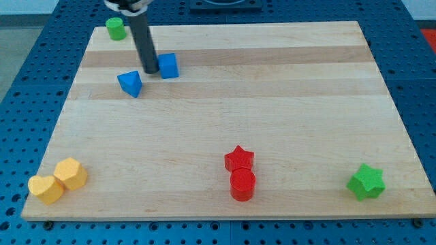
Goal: Slide the blue cube to the top center of the board
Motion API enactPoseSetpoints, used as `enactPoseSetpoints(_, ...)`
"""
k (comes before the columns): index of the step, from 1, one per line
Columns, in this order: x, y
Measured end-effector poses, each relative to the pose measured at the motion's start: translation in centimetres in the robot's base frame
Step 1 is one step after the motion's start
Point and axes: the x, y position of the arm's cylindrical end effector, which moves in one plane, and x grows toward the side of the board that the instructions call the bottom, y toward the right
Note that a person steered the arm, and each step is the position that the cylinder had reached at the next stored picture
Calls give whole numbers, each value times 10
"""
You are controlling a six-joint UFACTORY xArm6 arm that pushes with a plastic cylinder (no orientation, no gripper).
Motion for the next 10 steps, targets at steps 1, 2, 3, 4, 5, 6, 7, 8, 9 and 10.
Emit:
enactPoseSetpoints(1,0,45)
enactPoseSetpoints(2,19,69)
enactPoseSetpoints(3,32,90)
enactPoseSetpoints(4,15,103)
enactPoseSetpoints(5,-10,106)
enactPoseSetpoints(6,-34,109)
enactPoseSetpoints(7,-61,109)
enactPoseSetpoints(8,-84,109)
enactPoseSetpoints(9,-102,109)
enactPoseSetpoints(10,-102,108)
